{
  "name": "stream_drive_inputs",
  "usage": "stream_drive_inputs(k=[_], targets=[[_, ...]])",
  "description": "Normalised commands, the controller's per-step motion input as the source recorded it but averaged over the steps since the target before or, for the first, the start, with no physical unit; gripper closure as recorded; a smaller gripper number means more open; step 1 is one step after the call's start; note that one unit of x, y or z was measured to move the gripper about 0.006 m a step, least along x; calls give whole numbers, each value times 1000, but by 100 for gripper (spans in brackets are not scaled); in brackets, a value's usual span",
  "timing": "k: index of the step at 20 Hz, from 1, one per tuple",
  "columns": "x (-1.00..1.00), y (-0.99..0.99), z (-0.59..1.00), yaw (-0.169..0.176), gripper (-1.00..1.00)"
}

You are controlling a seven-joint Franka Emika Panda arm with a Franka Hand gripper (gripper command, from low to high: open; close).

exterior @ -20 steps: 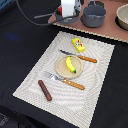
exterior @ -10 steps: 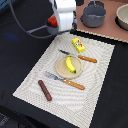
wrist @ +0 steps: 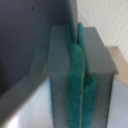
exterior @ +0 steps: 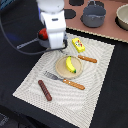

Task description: Interact with the objects in diverse but meaningful ways.

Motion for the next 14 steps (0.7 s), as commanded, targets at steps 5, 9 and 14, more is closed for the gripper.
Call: stream_drive_inputs(k=[5,9,14], targets=[[-513,-734,-373,4,100],[-339,-467,-100,15,-100],[-54,-15,709,45,-100]])
